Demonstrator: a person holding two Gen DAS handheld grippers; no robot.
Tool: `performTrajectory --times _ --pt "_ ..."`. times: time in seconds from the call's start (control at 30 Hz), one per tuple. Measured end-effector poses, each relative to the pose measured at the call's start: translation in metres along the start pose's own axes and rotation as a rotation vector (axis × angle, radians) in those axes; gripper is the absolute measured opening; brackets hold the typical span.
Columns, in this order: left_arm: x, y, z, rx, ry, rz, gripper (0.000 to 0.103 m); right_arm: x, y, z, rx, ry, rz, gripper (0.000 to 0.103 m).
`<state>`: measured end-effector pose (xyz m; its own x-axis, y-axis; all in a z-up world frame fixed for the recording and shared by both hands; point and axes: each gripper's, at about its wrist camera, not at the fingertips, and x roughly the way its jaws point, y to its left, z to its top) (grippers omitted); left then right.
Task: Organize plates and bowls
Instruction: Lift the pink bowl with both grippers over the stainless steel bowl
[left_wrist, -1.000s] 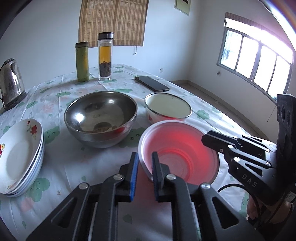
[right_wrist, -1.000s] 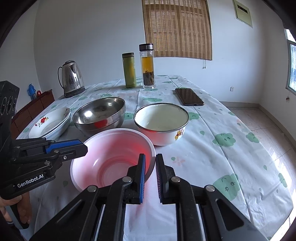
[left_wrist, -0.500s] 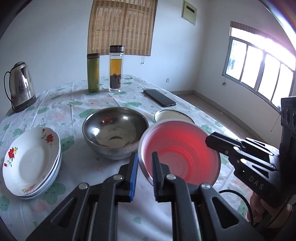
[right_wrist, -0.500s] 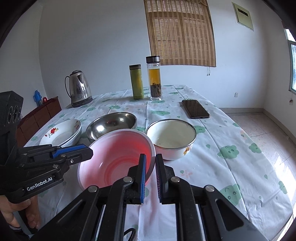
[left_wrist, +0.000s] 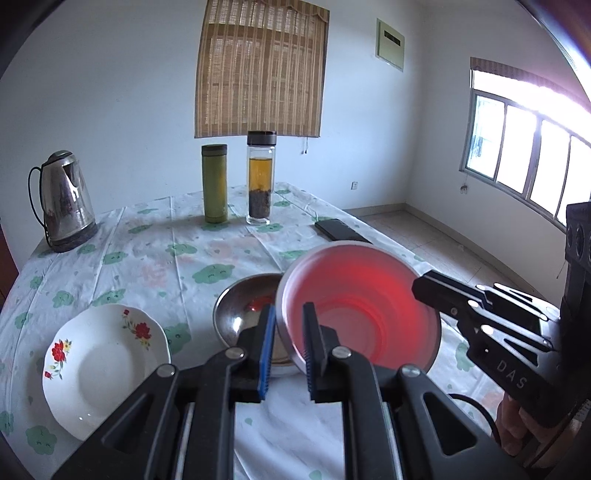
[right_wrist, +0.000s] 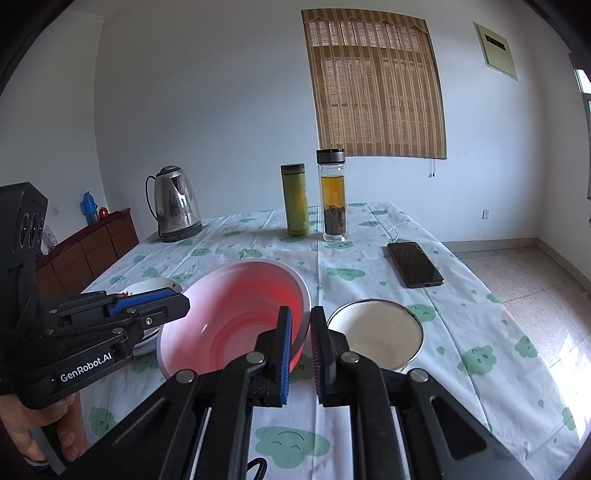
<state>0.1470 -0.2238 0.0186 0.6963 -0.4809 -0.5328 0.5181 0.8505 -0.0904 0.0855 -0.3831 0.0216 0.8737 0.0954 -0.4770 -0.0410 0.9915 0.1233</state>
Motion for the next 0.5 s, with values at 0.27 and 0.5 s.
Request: performTrajectory --times 0.27,0.5 --pt "0.012 0.010 0.018 -0.010 -0.018 0.027 0.012 0.016 0.002 0.026 -0.004 -0.026 -0.004 0.011" --pt "0.029 0.023 0.015 -0.027 -0.014 0.014 0.012 0.035 0.003 0.027 -0.002 -0.011 -0.003 0.011"
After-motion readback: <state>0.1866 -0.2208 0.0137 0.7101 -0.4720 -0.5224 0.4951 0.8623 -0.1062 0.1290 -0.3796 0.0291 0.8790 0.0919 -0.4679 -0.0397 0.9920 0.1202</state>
